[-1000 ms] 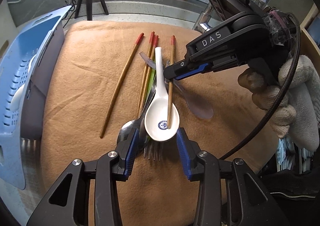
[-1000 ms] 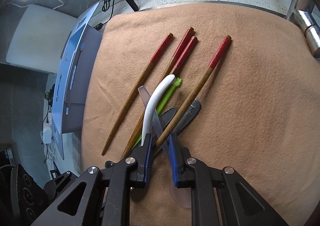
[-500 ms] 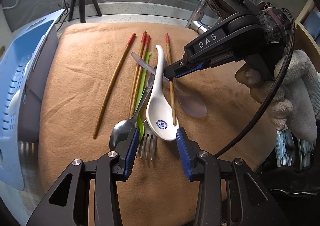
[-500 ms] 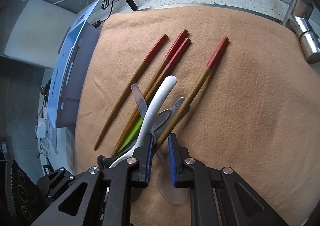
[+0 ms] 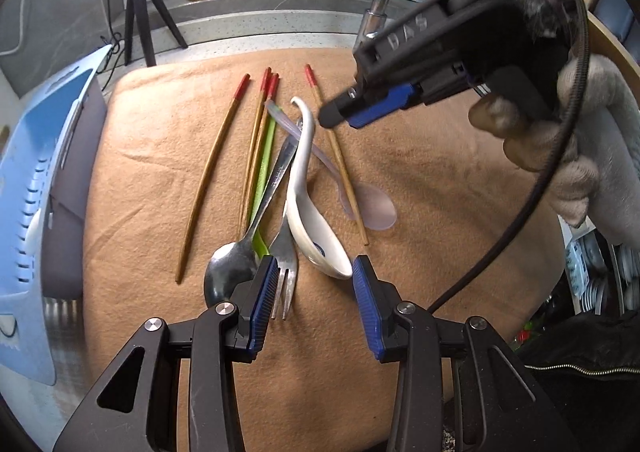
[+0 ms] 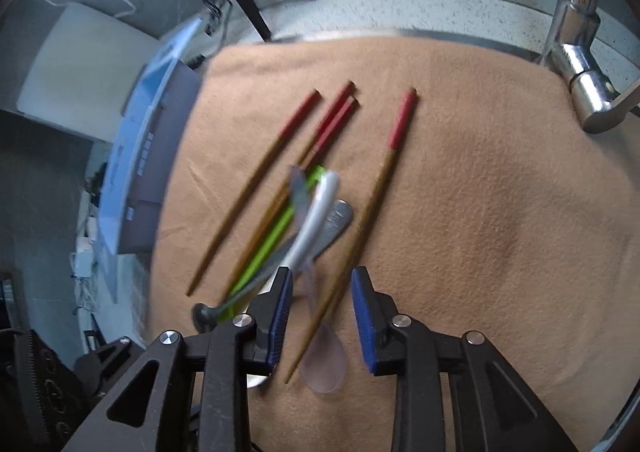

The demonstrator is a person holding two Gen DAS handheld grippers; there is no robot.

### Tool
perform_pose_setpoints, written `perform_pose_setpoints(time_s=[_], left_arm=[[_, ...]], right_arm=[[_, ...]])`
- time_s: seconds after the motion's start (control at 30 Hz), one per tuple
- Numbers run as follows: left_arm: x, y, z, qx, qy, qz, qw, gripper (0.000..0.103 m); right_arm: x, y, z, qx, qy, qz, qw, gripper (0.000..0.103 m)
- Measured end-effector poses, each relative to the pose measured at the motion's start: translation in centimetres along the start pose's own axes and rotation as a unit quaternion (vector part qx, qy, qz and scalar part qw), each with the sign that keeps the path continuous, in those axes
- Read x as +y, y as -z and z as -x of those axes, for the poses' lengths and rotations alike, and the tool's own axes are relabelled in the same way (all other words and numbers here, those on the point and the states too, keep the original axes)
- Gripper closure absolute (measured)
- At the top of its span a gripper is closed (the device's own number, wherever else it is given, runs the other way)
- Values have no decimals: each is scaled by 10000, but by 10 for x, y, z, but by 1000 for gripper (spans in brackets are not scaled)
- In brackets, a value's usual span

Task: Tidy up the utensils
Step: 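Move the left tool back to the utensils and grasp the second white spoon, then lift the second white spoon with the left tool and lower it into the basket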

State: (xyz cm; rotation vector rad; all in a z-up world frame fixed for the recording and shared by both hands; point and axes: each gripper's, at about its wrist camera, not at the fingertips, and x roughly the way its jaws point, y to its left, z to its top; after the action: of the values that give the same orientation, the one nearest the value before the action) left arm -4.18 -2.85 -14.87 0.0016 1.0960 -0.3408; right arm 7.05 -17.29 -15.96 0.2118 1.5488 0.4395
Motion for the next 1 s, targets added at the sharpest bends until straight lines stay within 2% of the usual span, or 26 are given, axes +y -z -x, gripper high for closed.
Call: perform_pose_setpoints(time_s=[0.1, 0.23, 0.6, 0.83, 0.93, 1.0], left_arm=[[0, -1, -3, -3, -51, 22, 10000, 66], [4, -6, -9, 10, -207, 20, 9998, 65], [12, -9, -13, 25, -206, 25, 9998, 63], [6, -11, -12, -30, -110, -11, 9999, 71], [1, -12, -15, 14, -58, -101, 9999, 82], [-1, -12, -18, 56, -10, -98, 9999, 83]], right_arm=[[2, -4, -1, -25, -208, -27, 9998, 75], [-3, -7, -14, 159, -633, -383, 9971, 75], [-14, 1, -30, 351, -893, -712, 9928, 75], [-13, 3, -36, 413, -885, -705, 9927, 75], [-13, 4, -40, 455, -904, -745, 9921, 76], [-14, 4, -43, 455, -901, -766, 9919, 78]])
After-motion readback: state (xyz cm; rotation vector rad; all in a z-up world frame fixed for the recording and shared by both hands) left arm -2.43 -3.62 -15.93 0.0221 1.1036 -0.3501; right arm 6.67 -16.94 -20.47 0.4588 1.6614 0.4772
